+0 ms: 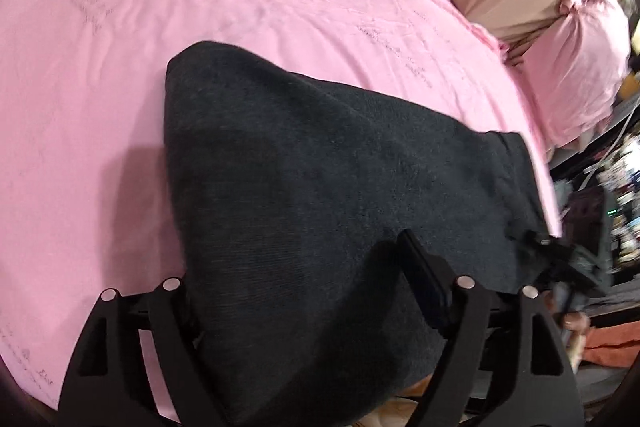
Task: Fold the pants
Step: 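Grasp the bundle with both grippers and lift it off the sheet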
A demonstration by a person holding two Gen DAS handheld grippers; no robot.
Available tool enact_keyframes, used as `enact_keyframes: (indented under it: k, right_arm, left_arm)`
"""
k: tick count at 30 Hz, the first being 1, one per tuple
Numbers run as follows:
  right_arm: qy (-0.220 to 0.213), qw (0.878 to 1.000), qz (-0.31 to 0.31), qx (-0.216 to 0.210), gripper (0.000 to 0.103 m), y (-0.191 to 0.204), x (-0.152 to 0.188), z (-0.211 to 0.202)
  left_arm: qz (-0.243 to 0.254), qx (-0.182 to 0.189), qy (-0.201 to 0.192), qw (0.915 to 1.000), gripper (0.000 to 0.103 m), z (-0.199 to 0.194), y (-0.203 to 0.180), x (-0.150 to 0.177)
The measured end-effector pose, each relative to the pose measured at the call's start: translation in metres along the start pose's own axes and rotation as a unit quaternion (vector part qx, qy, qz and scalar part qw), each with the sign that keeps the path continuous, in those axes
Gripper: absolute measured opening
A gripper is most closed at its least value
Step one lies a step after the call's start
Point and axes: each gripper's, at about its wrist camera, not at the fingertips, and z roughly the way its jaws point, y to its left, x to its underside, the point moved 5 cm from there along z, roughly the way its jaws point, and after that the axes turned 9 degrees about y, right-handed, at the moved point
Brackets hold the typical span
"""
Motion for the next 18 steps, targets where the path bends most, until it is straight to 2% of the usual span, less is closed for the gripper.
enact_keyframes:
  k: [1, 3, 7, 8, 12, 15, 18]
  right_arm:
    - [-0.004, 1.000, -0.006, 0.007, 0.067, 0.004, 0.000, 0.001]
    - [-0.010, 1.000, -0.012, 0.015, 0.068, 0.008, -0.002, 0.004]
    - [-0.021, 1.000, -0.006, 0.010, 0.068, 0.006, -0.004, 0.000]
    - [-0.023, 1.000, -0.005, 0.013, 0.066, 0.006, -0.004, 0.001]
    - [-0.025, 0.999, 0.001, 0.021, 0.039, -0.003, -0.001, -0.005]
    - [-0.030, 0.999, 0.002, 0.020, 0.033, 0.003, 0.000, -0.008]
    - [-0.032, 0.999, -0.010, 0.031, 0.033, 0.008, 0.000, -0.011]
  left_arm:
    - [0.007, -0.017, -0.002, 0.9998, 0.076, 0.004, -0.003, 0.000]
    - [0.015, -0.049, -0.009, 0.9987, 0.068, 0.006, -0.010, -0.001]
    - [0.013, -0.059, -0.012, 0.9981, 0.057, 0.005, -0.013, -0.002]
    - [0.010, -0.059, -0.012, 0.9981, 0.053, 0.006, -0.014, -0.003]
    - [0.006, -0.059, -0.013, 0.9982, 0.037, -0.002, -0.016, -0.001]
    - [0.012, -0.067, -0.016, 0.9975, 0.031, -0.002, -0.025, 0.001]
    - [0.017, -0.072, -0.019, 0.9971, 0.028, -0.005, -0.029, 0.002]
